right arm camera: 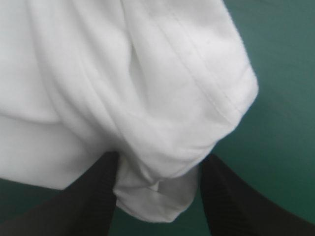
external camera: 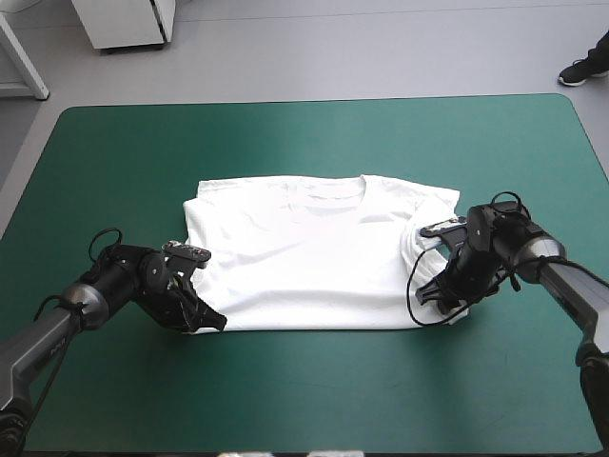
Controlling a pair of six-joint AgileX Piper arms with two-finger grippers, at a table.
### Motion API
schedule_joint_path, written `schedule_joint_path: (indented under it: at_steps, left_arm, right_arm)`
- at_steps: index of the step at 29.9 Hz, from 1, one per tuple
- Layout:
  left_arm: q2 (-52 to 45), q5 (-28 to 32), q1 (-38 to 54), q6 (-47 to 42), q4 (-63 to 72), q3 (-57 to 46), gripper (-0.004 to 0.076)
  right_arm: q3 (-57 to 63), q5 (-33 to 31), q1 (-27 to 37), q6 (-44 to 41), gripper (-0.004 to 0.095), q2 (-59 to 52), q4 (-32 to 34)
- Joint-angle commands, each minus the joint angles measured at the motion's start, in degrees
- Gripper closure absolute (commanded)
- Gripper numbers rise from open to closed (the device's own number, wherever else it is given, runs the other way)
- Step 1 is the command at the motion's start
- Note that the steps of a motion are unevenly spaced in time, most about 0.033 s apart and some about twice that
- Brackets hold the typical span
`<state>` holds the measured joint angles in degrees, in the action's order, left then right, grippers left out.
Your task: Fold the cloth
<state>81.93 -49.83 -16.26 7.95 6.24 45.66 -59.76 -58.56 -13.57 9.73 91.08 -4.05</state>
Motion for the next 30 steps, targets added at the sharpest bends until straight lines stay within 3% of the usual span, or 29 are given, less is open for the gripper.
schedule_joint_path:
  at_steps: [1, 6, 9, 16, 30]
  left_arm:
    - [-0.67, -1.38, -0.09, 0.17, -1.58, 0.61, 0.0733]
    - [-0.67, -1.38, -0.09, 0.17, -1.58, 0.61, 0.0733]
    - [-0.67, -1.43, -0.09, 0.17, -1.69, 0.61, 0.0733]
    - [-0.67, -2.25, -0.09, 0.52, -2.02, 1.65, 0.0733]
    - [-9.73, -12.37, -0.09, -0.02, -6.24, 11.96, 0.0733]
  right_arm:
    - [-1.11, 0.15, 0.21, 0.86, 0.0416, -0.21, -0.23]
    - [0.0, 0.56, 0.21, 0.86, 0.0425, 0.53, -0.23]
    - [0.36, 0.56, 0.21, 0.86, 0.0499, 0.53, -0.59]
    - [0.4, 0.17, 0.21, 1.04, 0.0929, 0.53, -0.59]
    - [-4.29, -7.5, 0.21, -1.81, 0.0925, -6.51, 3.25]
